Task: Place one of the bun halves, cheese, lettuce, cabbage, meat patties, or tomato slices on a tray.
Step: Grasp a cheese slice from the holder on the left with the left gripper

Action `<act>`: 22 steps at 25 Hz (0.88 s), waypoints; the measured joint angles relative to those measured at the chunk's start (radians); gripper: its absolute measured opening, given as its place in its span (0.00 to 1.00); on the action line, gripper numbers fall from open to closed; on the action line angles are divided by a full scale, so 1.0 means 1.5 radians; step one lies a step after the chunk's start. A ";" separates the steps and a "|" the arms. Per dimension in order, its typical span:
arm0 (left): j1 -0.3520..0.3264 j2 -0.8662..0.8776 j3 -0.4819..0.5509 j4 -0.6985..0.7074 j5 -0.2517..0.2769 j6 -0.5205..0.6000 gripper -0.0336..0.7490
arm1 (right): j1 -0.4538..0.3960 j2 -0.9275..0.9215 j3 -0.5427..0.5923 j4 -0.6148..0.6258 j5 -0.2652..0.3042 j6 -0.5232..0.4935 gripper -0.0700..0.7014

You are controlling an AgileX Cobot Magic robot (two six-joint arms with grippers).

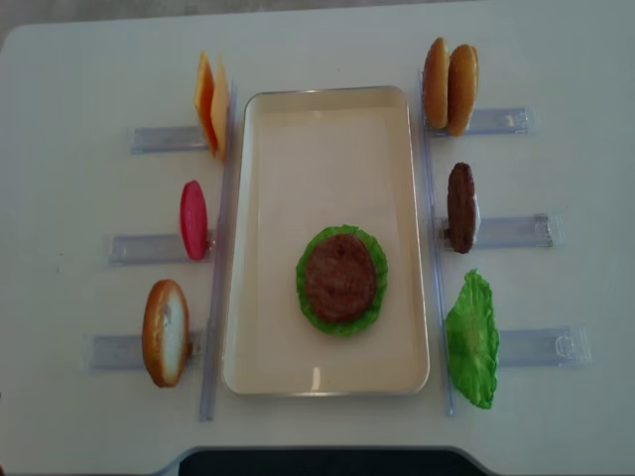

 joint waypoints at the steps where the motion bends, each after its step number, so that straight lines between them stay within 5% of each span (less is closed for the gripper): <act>1: 0.000 0.000 0.000 0.000 0.000 0.000 0.38 | 0.000 0.000 0.000 0.000 0.000 0.000 0.63; 10: 0.000 0.113 -0.072 0.008 -0.037 -0.054 0.38 | 0.000 0.000 0.000 0.000 0.000 0.000 0.63; 22: 0.000 0.584 -0.281 -0.038 -0.076 -0.031 0.39 | 0.000 0.000 0.000 0.000 0.000 0.000 0.63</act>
